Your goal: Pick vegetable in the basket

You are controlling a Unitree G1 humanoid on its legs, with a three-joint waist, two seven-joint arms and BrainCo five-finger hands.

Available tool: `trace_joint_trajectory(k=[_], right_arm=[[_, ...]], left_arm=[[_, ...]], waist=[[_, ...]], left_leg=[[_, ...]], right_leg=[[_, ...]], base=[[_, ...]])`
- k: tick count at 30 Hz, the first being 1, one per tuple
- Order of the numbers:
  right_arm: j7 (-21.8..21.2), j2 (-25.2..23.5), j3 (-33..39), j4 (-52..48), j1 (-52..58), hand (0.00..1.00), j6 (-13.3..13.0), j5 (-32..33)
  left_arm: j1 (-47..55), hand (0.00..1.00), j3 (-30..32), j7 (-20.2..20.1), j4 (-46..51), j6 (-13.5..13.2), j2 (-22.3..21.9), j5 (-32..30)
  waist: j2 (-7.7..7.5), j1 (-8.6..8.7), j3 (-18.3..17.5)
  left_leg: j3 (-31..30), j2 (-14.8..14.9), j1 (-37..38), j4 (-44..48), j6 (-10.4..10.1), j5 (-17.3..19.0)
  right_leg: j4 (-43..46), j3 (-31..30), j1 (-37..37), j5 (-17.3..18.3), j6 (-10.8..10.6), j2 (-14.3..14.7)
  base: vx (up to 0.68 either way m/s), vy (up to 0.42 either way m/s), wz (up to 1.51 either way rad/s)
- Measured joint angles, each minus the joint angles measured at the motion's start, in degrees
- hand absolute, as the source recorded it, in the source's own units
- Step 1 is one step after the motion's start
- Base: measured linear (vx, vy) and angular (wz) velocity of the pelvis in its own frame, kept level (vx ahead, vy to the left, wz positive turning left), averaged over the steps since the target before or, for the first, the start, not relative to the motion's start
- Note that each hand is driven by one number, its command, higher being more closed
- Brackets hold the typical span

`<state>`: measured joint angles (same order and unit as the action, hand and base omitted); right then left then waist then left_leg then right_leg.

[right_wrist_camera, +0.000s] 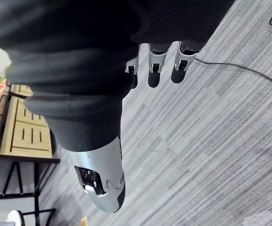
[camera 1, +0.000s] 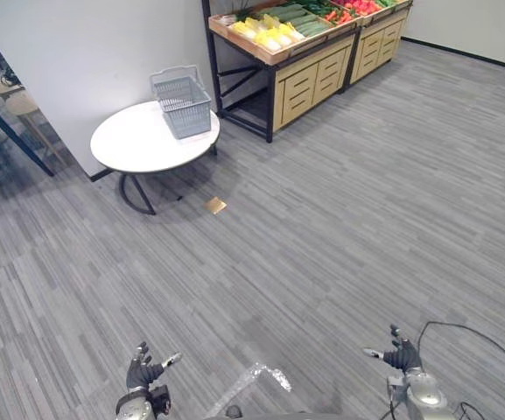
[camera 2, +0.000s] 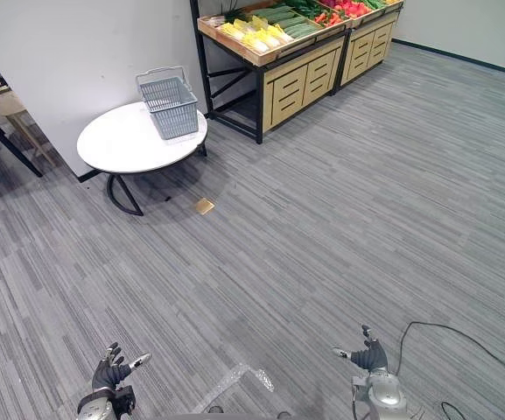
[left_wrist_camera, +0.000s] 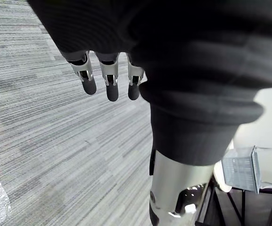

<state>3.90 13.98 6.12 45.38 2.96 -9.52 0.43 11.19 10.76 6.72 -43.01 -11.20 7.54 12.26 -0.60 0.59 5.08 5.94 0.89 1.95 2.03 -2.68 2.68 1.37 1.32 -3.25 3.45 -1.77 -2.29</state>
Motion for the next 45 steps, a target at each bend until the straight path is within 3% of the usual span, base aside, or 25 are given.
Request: trace_joint_trajectory(k=[3, 6, 7, 10, 13, 16, 18, 19, 22, 24, 25, 26, 27, 29, 31, 33, 34, 35, 36, 38, 40, 42, 43, 44, 45], right_arm=[[0.3, 0.03, -0.05, 0.0, -0.85, 0.0, 0.01, 0.25], [1.04, -0.04, 0.05, 0.01, -1.65, 0.0, 0.04, 0.74], [1.07, -0.18, 0.01, -0.05, -1.61, 0.0, 0.04, 0.77], [1.01, -1.56, -0.6, -0.2, -1.89, 0.0, 0.11, 0.99], [0.94, -1.89, -2.56, -0.25, -2.28, 0.0, 0.09, 1.09], [1.05, -1.64, -2.59, -0.3, -3.12, 0.0, -0.07, 1.37], [1.13, -1.13, -2.49, -0.38, -2.99, 0.0, -0.08, 1.66], [1.21, -0.61, -1.52, -1.36, -2.57, 0.0, -0.05, 1.75], [1.34, -0.83, -0.23, -3.34, -2.99, 0.0, 0.02, 1.72], [1.18, -1.59, -0.42, -5.34, -1.31, 0.0, 0.12, 1.72], [1.07, -1.91, -0.66, -6.97, 0.15, 0.0, 0.05, 1.72], [1.07, -2.22, -1.29, -7.29, 0.31, 0.0, 0.05, 1.75], [1.08, -2.55, -1.69, -7.33, 0.16, 0.0, 0.06, 1.78], [1.34, -4.25, -1.62, -7.66, 0.15, 0.0, 0.09, 1.79], [1.44, -4.53, -1.61, -8.52, 0.83, 0.0, 0.13, 1.79], [1.51, -4.41, -1.37, -8.48, 0.45, 0.0, 0.28, 1.81], [1.9, -4.33, -1.31, -8.47, 0.28, 0.0, 0.63, 1.82], [2.43, -4.32, -1.33, -8.37, 0.29, 0.0, 0.93, 1.84], [2.58, -4.13, -1.47, -8.22, 0.36, 0.0, 0.92, 1.81], [2.6, -4.63, -1.61, -6.61, 0.28, 0.0, 0.97, 1.77], [2.41, -5.04, -1.62, -6.16, 0.37, 0.0, 1.06, 1.67], [2.4, -5.27, -1.61, -6.06, 0.23, 0.0, 1.1, 1.48], [2.27, -5.86, -1.73, -6.01, 0.61, 0.0, 1.13, 0.9], [2.05, -6.07, -3.56, -5.54, 0.88, 0.0, 1.15, 0.27], [2.02, -6.18, -4.95, -5.55, 0.86, 0.0, 1.12, -0.34]], left_arm=[[0.13, 0.0, 0.12, 0.36, 0.1, -0.01, -0.38, 0.97], [0.22, 0.0, 0.18, 1.09, 2.24, -0.06, -0.77, 2.86], [0.28, 0.0, 0.2, 1.2, 3.05, -0.29, -0.77, 3.51], [-0.32, 0.0, 0.36, 2.39, 3.13, -0.48, -0.55, 4.9], [-0.55, 0.0, 0.79, 3.48, 3.13, -0.49, -0.36, 5.36], [-2.78, 0.0, 0.86, 3.77, 2.92, -0.52, -0.14, 6.23], [-3.55, 0.0, 0.63, 3.83, 2.38, -0.53, -0.37, 6.23], [-4.39, 0.0, -0.06, 3.81, 1.23, -0.5, -1.08, 6.21], [-5.28, 0.0, -0.16, 3.5, 1.24, -0.55, -1.81, 6.13], [-5.32, 0.0, -0.4, 3.37, 1.21, -0.54, -2.29, 6.11], [-5.55, 0.0, -0.49, 3.28, 1.24, -0.54, -2.97, 6.11], [-5.4, 0.0, -0.51, 3.2, 1.3, -0.54, -3.25, 6.09], [-5.34, 0.0, -0.51, 3.2, 1.26, -0.5, -3.28, 6.08], [-5.4, 0.0, -0.51, 3.19, 1.23, -0.29, -3.45, 6.06], [-5.67, 0.0, -1.35, 2.83, 1.45, -0.31, -3.96, 6.05], [-5.52, 0.0, -1.66, 2.12, 1.48, -0.28, -4.0, 5.86], [-5.42, 0.0, -1.65, 2.13, 1.51, -0.28, -3.99, 5.58], [-5.24, 0.0, -1.63, 2.15, 1.77, -0.31, -3.82, 5.58], [-4.82, 0.0, -1.65, 2.14, 1.91, -0.32, -3.81, 5.57], [-4.49, 0.0, -1.66, 2.2, 1.59, -0.25, -2.89, 5.58], [-4.48, 0.0, -1.68, 2.15, 2.06, -0.27, -2.78, 5.53], [-3.79, 0.0, -1.73, 2.13, 1.9, -0.16, -2.75, 5.44], [-3.12, 0.0, -1.77, 2.11, 1.86, 0.15, -2.54, 4.89], [-3.08, 0.0, -2.91, 2.14, 1.88, 0.65, -2.01, 4.35], [-3.34, 0.0, -4.01, 2.17, 1.9, 0.71, -1.5, 3.93]], waist=[[0.27, -0.44, 0.26], [-0.22, -1.47, 1.59], [0.0, -1.38, 1.73], [0.44, -1.36, 3.02], [0.01, -1.41, 3.97], [-0.52, -0.91, 4.89], [-1.01, 0.27, 5.11], [0.34, 1.41, 5.22], [2.51, 1.47, 6.03], [2.99, 1.67, 6.07], [3.25, 1.51, 6.1], [3.33, 1.03, 6.21], [3.4, 0.88, 6.38], [2.84, -0.25, 6.98], [1.74, -1.54, 7.46], [1.82, -1.66, 7.49], [1.85, -1.71, 7.4], [1.95, -1.91, 7.35], [2.58, -2.65, 6.94], [1.8, -3.46, 6.24], [-1.21, -3.49, 4.47], [-2.83, -3.31, 4.53], [-3.75, -3.0, 4.46], [-3.4, -2.95, 4.45], [-2.7, -2.81, 4.57]], left_leg=[[0.81, 0.1, -2.26, 3.72, 0.57, 2.26], [0.96, -0.62, -4.39, 9.31, 1.08, 6.89], [-1.03, -1.48, -4.71, 11.33, 1.99, 9.04], [-2.01, -1.16, -2.76, 12.17, 3.98, 10.74], [-2.5, -0.65, -0.22, 11.69, 4.17, 12.54], [-4.71, 0.82, 3.04, 8.75, 3.22, 13.62], [-7.23, 0.78, 6.08, 6.4, 1.37, 14.26], [-10.12, 2.12, 7.21, 6.13, 0.66, 15.07], [-13.89, 3.28, 5.36, 13.8, -0.85, 14.01], [-14.4, 3.39, 1.35, 27.35, -5.75, 10.94], [-13.29, 4.02, -3.01, 39.39, -9.2, 5.2], [-11.61, 5.87, -6.93, 48.37, -9.76, 2.92], [-9.11, 7.52, -9.39, 53.96, -8.86, 3.42], [-0.63, 12.4, -15.88, 64.01, -2.46, 7.27], [4.85, 12.74, -22.02, 58.11, 0.19, 9.34], [6.28, 11.31, -24.74, 45.48, 0.38, 9.39], [5.98, 9.38, -25.23, 31.68, -0.22, 8.1], [4.44, 7.27, -24.94, 13.24, -1.01, 3.24], [3.59, 7.2, -24.82, 5.71, -2.32, 1.53], [4.74, 6.79, -25.2, 7.77, -0.1, -5.8], [7.19, 3.22, -24.73, 8.21, 3.74, -8.13], [8.89, 0.47, -22.06, 11.87, 7.03, -5.67], [9.33, -1.64, -18.26, 12.92, 7.7, -1.65], [8.2, -3.4, -11.33, 11.12, 7.97, 1.48], [6.67, -3.75, -6.91, 8.59, 8.26, 2.39]], right_leg=[[1.06, -0.94, 1.65, 0.97, -1.15, -0.54], [8.23, -1.07, 4.66, 5.81, -3.17, -1.88], [14.31, 0.01, 6.03, 7.99, -4.79, -2.99], [34.77, 2.07, 15.38, 7.53, -4.25, -3.96], [33.29, 5.37, 19.34, 8.89, -3.39, -3.96], [15.9, 6.25, 22.93, 2.78, -2.3, -0.99], [7.87, 4.62, 23.13, -6.71, -1.75, -0.03], [10.29, 5.05, 22.75, -9.96, 2.73, 0.89], [19.05, 7.24, 23.36, -1.9, 4.65, 1.05], [18.78, 9.2, 18.71, 1.28, 5.12, 1.18], [17.01, 10.21, 14.65, 2.77, 5.62, 1.71], [15.39, 10.37, 11.65, 3.46, 6.01, 2.38], [14.38, 10.38, 9.59, 3.88, 6.37, 3.03], [9.62, 9.98, 2.17, 4.32, 6.78, 3.8], [5.06, 9.29, -3.72, 5.4, 5.75, 2.41], [4.15, 9.17, -5.61, 6.41, 4.41, 1.02], [3.58, 9.08, -6.82, 7.37, 3.16, -0.18], [2.27, 8.81, -9.44, 9.19, 1.13, -1.62], [2.06, 8.01, -10.93, 10.86, -0.28, -1.9], [2.2, 6.6, -13.43, 13.0, -1.44, -3.38], [9.73, 4.23, -10.35, 11.21, -0.74, -8.15], [24.86, 0.87, -6.33, 7.95, -5.47, -11.38], [36.98, -0.79, -2.8, -0.03, -7.91, -13.63], [53.15, 0.48, 3.84, -3.72, -4.9, -14.98], [58.29, 3.24, 7.91, 1.56, -1.52, -14.17]], base=[[-0.03, 0.042, -0.19], [0.01, 0.077, -0.04], [0.1, 0.108, 0.11], [0.11, 0.082, 0.18], [0.25, 0.027, 0.14], [0.39, -0.061, 0.36], [0.6, -0.168, 0.71], [0.67, -0.214, 0.71], [0.47, -0.168, 0.37], [0.6, -0.207, 0.49], [0.5, -0.154, 0.46], [0.38, -0.103, 0.27], [0.35, -0.075, 0.04], [0.44, -0.079, -0.01], [0.41, 0.008, -0.05], [0.37, 0.118, -0.08], [0.6, 0.275, -0.09], [0.67, 0.355, -0.21], [0.72, 0.446, -0.33], [0.58, 0.376, -0.18], [0.61, 0.352, 0.12], [0.58, 0.305, 0.11], [0.69, 0.327, 0.24], [0.89, 0.392, 0.35], [0.64, 0.26, 0.4]])
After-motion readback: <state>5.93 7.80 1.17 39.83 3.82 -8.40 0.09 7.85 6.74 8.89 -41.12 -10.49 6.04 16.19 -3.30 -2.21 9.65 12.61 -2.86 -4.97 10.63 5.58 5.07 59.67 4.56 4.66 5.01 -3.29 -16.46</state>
